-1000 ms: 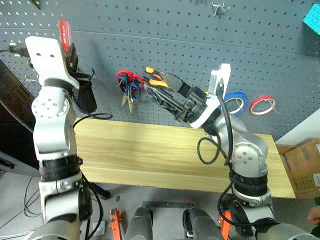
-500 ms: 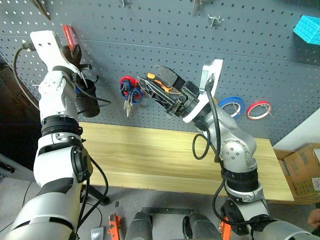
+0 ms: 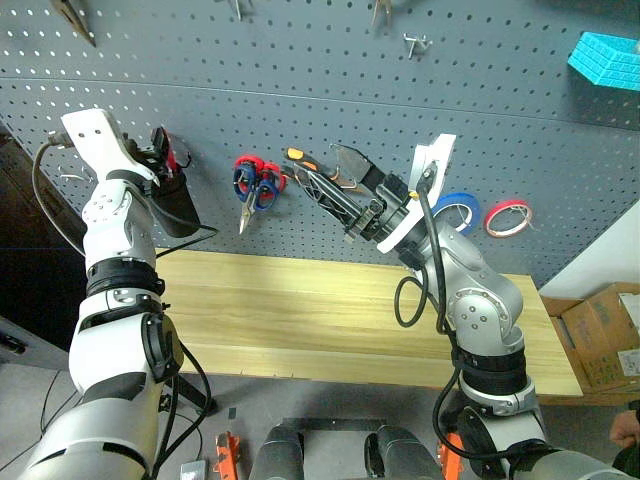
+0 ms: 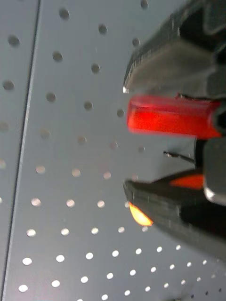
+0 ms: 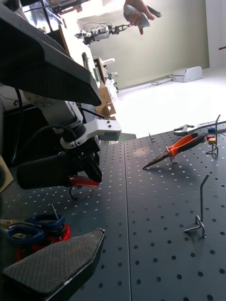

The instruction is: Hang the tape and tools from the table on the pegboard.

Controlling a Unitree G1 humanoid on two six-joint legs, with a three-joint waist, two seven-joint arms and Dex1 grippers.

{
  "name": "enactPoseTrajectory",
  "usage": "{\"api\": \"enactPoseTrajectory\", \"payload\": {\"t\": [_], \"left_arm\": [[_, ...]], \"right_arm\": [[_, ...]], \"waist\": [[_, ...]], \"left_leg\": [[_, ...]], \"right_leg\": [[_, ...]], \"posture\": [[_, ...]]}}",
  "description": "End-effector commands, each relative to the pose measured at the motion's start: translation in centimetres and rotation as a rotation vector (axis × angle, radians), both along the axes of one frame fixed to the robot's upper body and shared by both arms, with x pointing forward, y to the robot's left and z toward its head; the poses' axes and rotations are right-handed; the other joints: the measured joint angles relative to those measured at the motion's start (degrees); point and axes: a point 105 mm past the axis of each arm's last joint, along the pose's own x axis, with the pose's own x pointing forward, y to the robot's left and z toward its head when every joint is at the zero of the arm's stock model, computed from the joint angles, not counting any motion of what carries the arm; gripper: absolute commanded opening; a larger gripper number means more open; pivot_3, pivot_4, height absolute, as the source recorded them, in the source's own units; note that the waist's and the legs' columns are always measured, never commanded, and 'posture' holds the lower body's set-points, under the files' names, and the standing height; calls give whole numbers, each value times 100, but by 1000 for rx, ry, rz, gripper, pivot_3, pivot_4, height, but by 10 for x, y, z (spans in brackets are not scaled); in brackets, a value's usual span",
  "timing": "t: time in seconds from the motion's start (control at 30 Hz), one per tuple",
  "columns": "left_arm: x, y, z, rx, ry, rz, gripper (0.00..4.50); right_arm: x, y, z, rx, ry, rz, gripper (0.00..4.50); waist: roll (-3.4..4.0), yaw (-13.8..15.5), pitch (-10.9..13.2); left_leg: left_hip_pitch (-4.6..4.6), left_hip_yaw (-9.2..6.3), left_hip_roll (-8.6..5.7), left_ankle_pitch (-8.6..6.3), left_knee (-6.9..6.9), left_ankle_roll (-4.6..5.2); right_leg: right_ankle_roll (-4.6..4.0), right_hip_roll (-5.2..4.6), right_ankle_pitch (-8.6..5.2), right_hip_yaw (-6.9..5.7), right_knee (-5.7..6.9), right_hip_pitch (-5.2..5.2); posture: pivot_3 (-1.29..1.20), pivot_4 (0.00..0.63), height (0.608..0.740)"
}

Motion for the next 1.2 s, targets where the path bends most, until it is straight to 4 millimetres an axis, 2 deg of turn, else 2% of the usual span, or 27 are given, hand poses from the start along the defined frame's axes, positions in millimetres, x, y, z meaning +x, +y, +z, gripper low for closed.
{"api": "enactPoseTrajectory", "payload": {"t": [0.03,0.13,0.23,0.37,0.43,0.5,0.57,0.67,0.73,0.8,0.83,0.87,0.93,1.0,1.07,1.2], "left_arm": [[-7,2,21,2,-71,18,4486],[-13,-2,26,47,-83,25,4486],[-22,-20,28,70,-98,-22,4486],[-36,-58,38,145,-131,-115,4486],[-44,-86,39,127,-150,-194,4486],[-53,-117,28,129,-123,-291,4486],[-64,-141,6,126,-66,-363,4486],[-80,-167,-22,114,9,-440,4486],[-87,-177,-40,117,67,-471,4486],[-91,-179,-64,97,145,-466,4486],[-94,-177,-80,85,191,-456,4486],[-96,-169,-101,70,253,-426,4486],[-99,-157,-130,45,337,-376,4486],[-101,-139,-154,47,402,-312,4486],[-103,-124,-167,51,435,-266,4486],[-102,-105,-175,23,459,-196,4486]], "right_arm": [[-7,-1,11,11,-52,7,4500],[-7,-2,10,4,-56,1,4500],[-8,-9,7,-10,-58,-17,4500],[-5,-21,0,-75,-71,-96,4500],[-1,-32,-8,-145,-94,-186,4500],[6,-46,-21,-192,-76,-301,4500],[7,-55,-34,-231,-61,-371,4500],[3,-65,-54,-305,-51,-455,4500],[0,-71,-65,-337,-29,-496,4500],[2,-84,-84,-385,33,-588,4500],[4,-96,-99,-443,78,-656,4500],[6,-110,-119,-516,130,-737,4500],[8,-133,-145,-602,216,-850,4500],[8,-150,-162,-630,290,-931,4500],[7,-158,-176,-665,328,-956,4500],[2,-171,-198,-637,427,-1001,4500]], "waist": [[0,-23,-11],[0,-56,-26],[-1,-59,-35],[-8,-9,-49],[-7,31,-58],[4,51,-103],[27,48,-136],[58,39,-157],[60,20,-159],[65,-6,-162],[75,-15,-173],[89,-24,-193],[115,-45,-237],[119,-67,-241],[119,-83,-241],[119,-113,-241]], "left_leg": [[2,0,0,0,0,0],[2,0,1,1,0,1],[2,2,0,2,1,0],[1,1,-1,1,1,0],[2,2,-1,2,7,0],[8,2,-1,1,8,0],[39,9,-2,0,-1,0],[75,23,-2,-2,-11,1],[82,22,0,-1,-9,2],[89,18,1,-1,-6,2],[95,19,1,0,-4,2],[96,19,1,-1,-4,2],[109,30,-2,-1,-3,2],[128,52,-6,-2,-4,2],[129,60,-6,-3,-4,1],[129,64,-6,-23,-3,-30]], "right_leg": [[0,0,0,0,1,1],[0,0,0,1,1,2],[-1,-2,1,6,2,4],[-1,-2,1,5,-3,10],[-1,-3,1,5,-4,16],[-1,-3,1,5,-16,29],[-2,-4,-2,11,-38,63],[17,-6,-23,25,-39,84],[-14,0,-41,27,-24,81],[-21,7,-42,32,-14,80],[-24,9,-41,36,-10,82],[-24,8,-41,37,-12,83],[-25,8,-41,54,-19,90],[-24,6,-41,80,-21,97],[-24,7,-41,91,-22,87],[-24,7,-41,97,-44,82]], "posture": [[91,23,740],[86,19,740],[88,17,740],[96,19,740],[100,17,740],[100,21,740],[101,21,740],[96,28,740],[93,29,740],[89,32,740],[86,33,740],[82,33,740],[73,34,740],[60,32,740],[56,32,740],[42,28,740]]}}
